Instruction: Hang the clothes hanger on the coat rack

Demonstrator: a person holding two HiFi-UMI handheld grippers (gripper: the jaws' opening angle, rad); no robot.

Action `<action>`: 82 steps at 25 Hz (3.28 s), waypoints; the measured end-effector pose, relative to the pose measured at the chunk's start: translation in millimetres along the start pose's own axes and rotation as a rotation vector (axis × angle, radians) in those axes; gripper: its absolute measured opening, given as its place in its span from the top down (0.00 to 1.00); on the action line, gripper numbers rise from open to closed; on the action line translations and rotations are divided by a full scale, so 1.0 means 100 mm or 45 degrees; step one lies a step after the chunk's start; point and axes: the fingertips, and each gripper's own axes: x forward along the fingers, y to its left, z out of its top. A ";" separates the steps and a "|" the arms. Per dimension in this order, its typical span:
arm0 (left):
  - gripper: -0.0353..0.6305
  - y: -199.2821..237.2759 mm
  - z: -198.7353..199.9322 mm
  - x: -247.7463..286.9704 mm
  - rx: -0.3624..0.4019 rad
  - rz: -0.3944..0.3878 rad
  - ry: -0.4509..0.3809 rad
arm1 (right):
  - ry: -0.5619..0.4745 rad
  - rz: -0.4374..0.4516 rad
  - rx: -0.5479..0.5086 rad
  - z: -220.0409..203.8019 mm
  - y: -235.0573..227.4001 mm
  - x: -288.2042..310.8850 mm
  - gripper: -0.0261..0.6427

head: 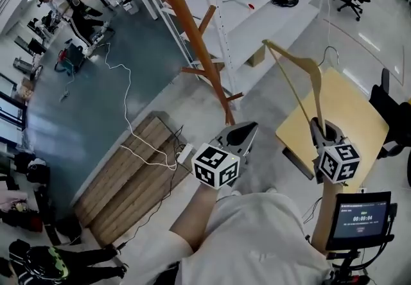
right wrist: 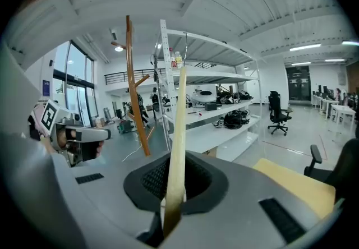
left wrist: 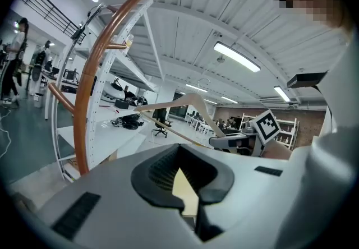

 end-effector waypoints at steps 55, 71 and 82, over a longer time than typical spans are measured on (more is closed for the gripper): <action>0.94 0.82 2.67 -1.19 0.393 0.252 -0.395 | -0.395 -0.142 -0.668 3.68 1.74 0.79 0.93; 0.94 0.88 2.59 -1.21 0.358 0.260 -0.392 | -0.359 -0.177 -0.715 3.58 1.76 0.88 0.93; 0.94 0.89 2.46 -1.23 0.320 0.278 -0.382 | -0.361 -0.168 -0.715 3.53 1.81 0.91 0.93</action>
